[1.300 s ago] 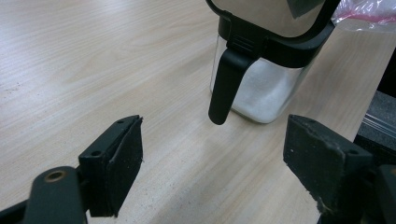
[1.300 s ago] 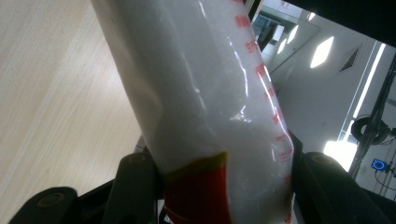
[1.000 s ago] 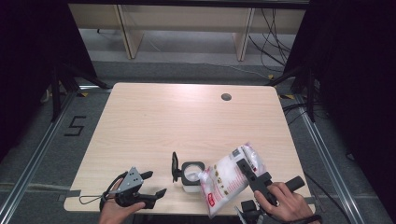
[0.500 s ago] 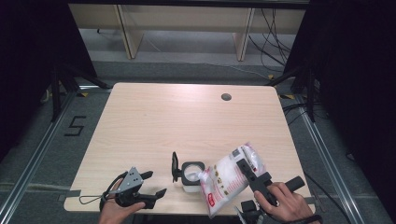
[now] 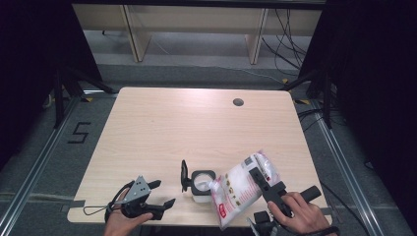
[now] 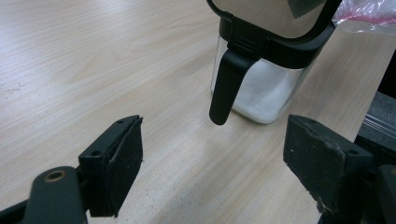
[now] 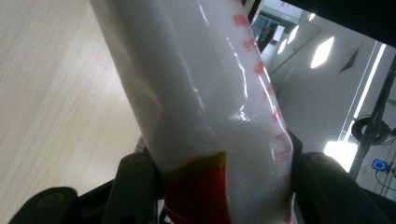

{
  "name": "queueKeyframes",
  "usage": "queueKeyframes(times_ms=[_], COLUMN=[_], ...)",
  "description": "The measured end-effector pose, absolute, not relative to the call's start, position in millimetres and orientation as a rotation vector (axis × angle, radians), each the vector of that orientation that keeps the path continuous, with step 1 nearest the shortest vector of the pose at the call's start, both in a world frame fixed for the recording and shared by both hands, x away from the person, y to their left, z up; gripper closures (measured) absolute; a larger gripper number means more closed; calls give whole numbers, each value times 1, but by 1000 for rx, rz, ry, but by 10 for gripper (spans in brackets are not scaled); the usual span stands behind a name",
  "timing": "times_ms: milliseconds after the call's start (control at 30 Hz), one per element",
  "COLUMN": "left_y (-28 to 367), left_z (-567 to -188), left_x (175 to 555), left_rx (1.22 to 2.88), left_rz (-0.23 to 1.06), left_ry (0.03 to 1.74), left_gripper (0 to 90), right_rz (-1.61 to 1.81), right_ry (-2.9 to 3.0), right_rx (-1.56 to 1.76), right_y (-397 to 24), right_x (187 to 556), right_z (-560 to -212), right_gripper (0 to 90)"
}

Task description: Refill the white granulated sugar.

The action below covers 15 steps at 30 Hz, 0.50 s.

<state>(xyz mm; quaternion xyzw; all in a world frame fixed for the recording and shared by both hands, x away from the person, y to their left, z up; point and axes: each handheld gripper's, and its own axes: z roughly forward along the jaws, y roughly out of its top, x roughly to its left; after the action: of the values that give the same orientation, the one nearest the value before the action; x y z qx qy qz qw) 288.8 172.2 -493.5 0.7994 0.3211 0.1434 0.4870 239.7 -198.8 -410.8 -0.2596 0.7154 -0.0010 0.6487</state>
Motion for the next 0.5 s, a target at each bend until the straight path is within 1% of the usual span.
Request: queueKeyframes(times_ms=[500], left_y=[172], left_z=[-493], left_x=[288], left_rx=[1936], left_rz=[344], left_ry=[801], left_gripper=[193], right_rz=[-4], right_ry=[1616], right_rx=[-616], right_y=[-198], right_x=[241], right_z=[-410], right_gripper=[565])
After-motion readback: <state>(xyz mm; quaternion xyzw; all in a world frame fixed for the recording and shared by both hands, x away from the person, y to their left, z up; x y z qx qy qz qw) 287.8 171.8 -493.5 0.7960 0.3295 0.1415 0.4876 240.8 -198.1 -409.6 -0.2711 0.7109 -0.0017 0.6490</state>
